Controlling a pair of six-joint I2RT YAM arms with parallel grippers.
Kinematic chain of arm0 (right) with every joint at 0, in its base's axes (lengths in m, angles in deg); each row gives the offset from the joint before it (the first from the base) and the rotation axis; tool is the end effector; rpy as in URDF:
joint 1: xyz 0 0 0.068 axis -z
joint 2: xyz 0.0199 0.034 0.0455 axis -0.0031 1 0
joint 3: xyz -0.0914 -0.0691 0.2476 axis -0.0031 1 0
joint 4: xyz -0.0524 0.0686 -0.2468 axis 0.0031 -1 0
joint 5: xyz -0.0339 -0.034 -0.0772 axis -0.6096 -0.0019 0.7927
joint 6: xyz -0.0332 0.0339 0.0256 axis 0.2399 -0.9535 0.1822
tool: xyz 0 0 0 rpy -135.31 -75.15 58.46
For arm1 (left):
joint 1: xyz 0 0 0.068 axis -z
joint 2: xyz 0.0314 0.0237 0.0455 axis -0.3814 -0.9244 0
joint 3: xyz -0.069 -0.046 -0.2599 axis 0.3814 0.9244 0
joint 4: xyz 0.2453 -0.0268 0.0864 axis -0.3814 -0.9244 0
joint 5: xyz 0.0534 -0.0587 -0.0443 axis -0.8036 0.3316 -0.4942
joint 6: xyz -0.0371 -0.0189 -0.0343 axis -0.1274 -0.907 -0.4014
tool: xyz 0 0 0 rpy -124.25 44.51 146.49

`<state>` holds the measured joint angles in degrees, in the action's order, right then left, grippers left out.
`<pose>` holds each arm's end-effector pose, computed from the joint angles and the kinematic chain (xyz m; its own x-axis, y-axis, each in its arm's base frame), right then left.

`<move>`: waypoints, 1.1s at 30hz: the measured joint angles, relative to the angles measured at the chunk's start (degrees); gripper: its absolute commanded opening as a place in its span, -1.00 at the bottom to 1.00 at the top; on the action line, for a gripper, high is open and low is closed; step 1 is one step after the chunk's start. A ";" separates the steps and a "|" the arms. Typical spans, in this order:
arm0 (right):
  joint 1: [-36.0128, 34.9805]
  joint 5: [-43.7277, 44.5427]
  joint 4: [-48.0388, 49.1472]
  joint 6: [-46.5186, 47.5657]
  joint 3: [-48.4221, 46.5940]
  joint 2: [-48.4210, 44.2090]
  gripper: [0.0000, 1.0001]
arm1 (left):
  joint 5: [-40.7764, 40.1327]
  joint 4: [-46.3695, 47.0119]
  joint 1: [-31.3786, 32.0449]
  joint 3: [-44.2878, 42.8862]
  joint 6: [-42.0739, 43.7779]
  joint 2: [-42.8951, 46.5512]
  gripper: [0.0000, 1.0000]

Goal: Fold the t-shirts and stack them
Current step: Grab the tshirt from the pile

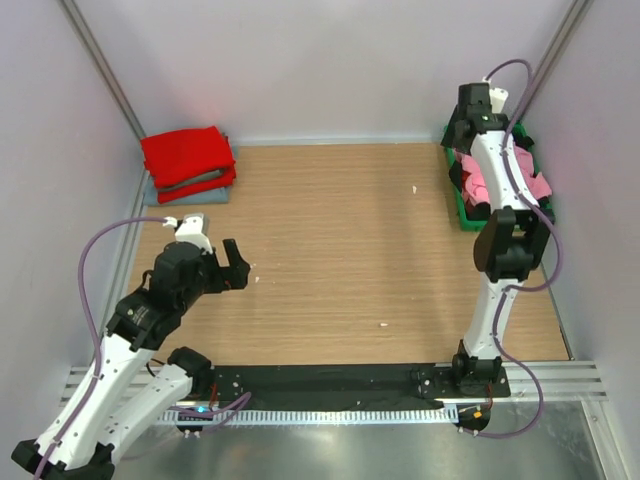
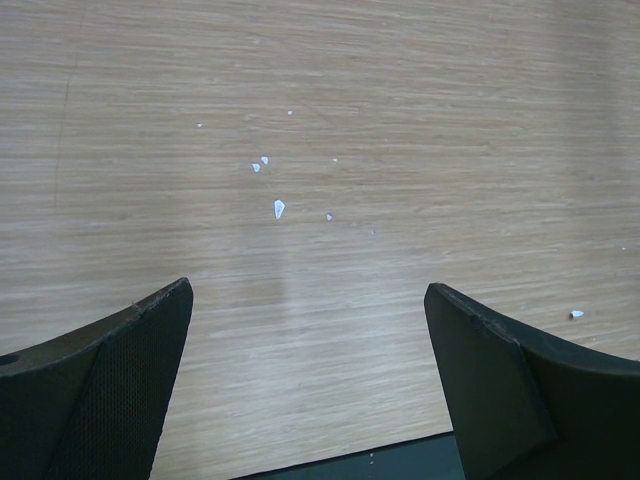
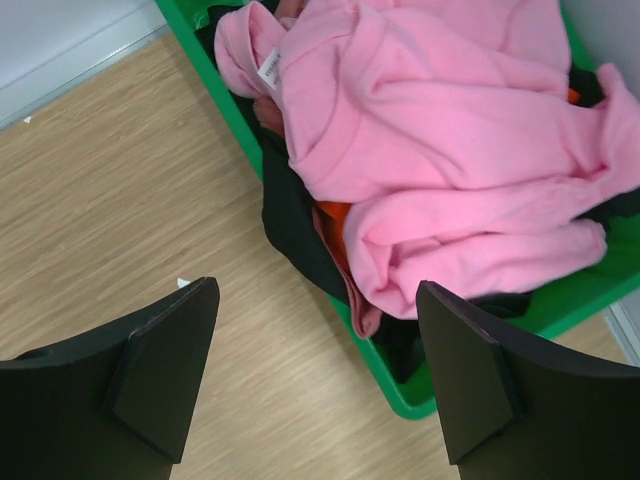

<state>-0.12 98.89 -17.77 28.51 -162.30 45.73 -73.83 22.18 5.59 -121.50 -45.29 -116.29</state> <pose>0.4542 -0.0134 0.3425 -0.5558 0.2790 -0.7831 0.5168 0.8538 -0.0625 0.1153 -0.0535 0.3183 -0.5723 -0.2170 -0.7908 0.0525 0.9527 -0.2994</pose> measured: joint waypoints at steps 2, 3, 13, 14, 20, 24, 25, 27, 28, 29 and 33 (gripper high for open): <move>-0.13 -0.44 -2.05 0.04 -4.81 4.96 0.67 | 0.00 0.00 0.00 0.00 0.00 -0.39 0.98; -0.02 -0.59 -2.60 0.04 -6.80 6.86 0.65 | -0.02 0.00 0.00 0.00 0.00 -0.57 0.97; 2.67 -0.52 -4.46 0.26 -13.70 16.20 0.48 | -0.11 -0.04 0.00 0.00 0.00 -1.14 0.97; 2.91 -0.50 -4.46 0.24 -13.70 16.59 0.48 | -0.09 -0.04 0.00 0.00 0.00 -1.27 0.97; 3.78 -0.57 -4.17 0.26 -13.70 19.06 0.36 | -0.11 -0.04 0.00 0.00 0.00 -2.03 0.97; 3.80 -0.72 -3.45 0.61 -13.70 20.65 0.02 | -0.11 -0.07 0.00 0.00 0.00 -2.29 0.97; 3.80 -0.79 -3.34 0.46 -13.70 20.94 -0.02 | -0.13 -0.07 0.00 0.00 -0.02 -2.34 0.97; 3.96 -1.01 -3.15 0.68 -13.70 21.57 -0.11 | -0.13 -0.04 0.00 0.00 0.00 -2.43 0.97; 4.02 -1.03 -3.15 0.72 -13.68 21.75 -0.17 | -0.13 -0.04 0.00 0.00 0.00 -2.51 0.97; 4.04 -1.05 -3.08 0.79 -13.68 21.90 -0.28 | -0.15 -0.04 0.00 0.00 0.00 -2.51 0.97; 4.28 -1.44 -2.86 1.07 -13.68 21.94 -0.55 | -0.15 -0.07 0.00 0.00 0.00 -2.62 0.97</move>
<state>4.17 97.45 -20.63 29.58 -175.98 67.67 -73.99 22.11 5.59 -121.50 -45.29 -118.91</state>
